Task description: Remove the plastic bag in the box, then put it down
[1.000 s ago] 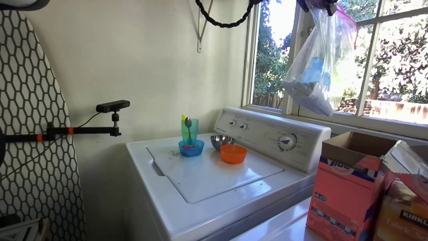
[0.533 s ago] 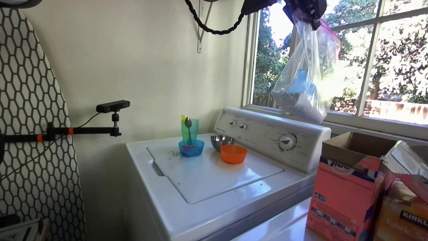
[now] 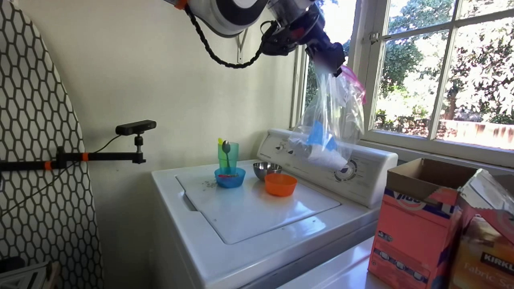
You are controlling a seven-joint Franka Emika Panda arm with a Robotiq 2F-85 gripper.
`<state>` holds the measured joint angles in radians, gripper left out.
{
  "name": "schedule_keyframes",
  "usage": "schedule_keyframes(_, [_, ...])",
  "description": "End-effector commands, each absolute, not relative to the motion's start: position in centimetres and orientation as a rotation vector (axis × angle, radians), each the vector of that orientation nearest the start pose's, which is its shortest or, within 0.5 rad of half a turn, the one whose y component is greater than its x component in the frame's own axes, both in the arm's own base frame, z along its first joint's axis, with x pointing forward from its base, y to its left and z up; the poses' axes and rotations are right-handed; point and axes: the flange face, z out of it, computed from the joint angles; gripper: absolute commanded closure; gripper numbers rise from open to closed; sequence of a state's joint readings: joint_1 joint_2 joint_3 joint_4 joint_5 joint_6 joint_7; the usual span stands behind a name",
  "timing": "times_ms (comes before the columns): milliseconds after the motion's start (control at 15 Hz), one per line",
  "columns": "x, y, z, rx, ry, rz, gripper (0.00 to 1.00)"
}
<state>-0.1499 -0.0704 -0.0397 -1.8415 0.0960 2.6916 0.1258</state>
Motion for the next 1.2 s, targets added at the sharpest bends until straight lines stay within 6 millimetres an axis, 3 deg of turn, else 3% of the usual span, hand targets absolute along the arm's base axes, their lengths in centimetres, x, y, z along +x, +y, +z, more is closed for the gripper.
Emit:
schedule_keyframes(0, [55.5,-9.5,62.1,-2.702,0.595,-1.373,1.00])
schedule_keyframes(267, [55.3,-7.8,57.7,-2.666,0.624,-1.425,1.00])
schedule_keyframes(400, [55.4,-6.3,56.5,-2.656,0.572,-1.473,1.00])
schedule_keyframes(733, [55.5,-5.0,55.9,-2.628,0.503,-1.574,1.00])
schedule_keyframes(1133, [55.5,-6.0,54.9,-2.677,0.477,-1.601,1.00])
